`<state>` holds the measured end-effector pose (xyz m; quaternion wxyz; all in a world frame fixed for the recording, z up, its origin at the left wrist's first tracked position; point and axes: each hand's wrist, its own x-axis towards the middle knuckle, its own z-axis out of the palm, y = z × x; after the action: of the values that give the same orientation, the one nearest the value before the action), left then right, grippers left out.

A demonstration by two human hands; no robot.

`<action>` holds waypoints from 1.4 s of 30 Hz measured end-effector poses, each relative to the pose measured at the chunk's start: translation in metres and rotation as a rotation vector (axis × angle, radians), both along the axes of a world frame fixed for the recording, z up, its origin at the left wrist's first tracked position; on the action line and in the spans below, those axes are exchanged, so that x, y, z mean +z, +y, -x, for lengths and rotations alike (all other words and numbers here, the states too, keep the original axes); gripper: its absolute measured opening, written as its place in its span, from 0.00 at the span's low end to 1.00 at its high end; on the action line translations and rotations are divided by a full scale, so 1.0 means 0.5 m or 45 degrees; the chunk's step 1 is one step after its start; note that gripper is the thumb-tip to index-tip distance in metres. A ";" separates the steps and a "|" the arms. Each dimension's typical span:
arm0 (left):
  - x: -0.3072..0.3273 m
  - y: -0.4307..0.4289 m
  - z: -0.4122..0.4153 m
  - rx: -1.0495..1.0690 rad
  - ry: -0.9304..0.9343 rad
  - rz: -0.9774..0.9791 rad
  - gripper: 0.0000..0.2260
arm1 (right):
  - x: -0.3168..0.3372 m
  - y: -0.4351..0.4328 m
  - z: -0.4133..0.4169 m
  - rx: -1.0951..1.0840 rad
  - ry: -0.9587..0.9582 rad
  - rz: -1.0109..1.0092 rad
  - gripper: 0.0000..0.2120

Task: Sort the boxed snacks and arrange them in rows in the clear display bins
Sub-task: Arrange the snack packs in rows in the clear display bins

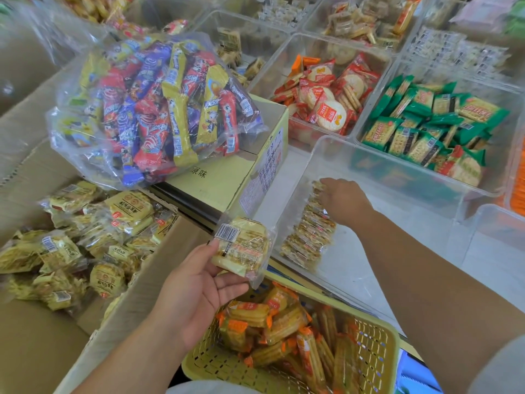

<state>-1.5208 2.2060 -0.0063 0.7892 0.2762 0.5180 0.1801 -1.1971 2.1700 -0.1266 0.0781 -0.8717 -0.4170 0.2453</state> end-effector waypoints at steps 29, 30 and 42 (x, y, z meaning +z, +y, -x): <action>0.021 -0.032 -0.059 -0.623 0.153 -0.217 0.19 | 0.182 -0.229 0.285 -0.666 1.321 -1.008 0.09; 0.021 -0.033 -0.064 -0.579 0.148 -0.196 0.16 | 0.180 -0.233 0.287 -0.676 1.353 -1.020 0.10; 0.023 -0.030 -0.152 -0.383 0.210 -0.161 0.07 | 0.208 -0.277 0.285 -0.090 0.332 -0.868 0.28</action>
<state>-1.4446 2.1911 0.0053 0.7431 0.4134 0.5216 0.0689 -1.3396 2.0314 -0.0226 0.4249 -0.7709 -0.4311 0.1985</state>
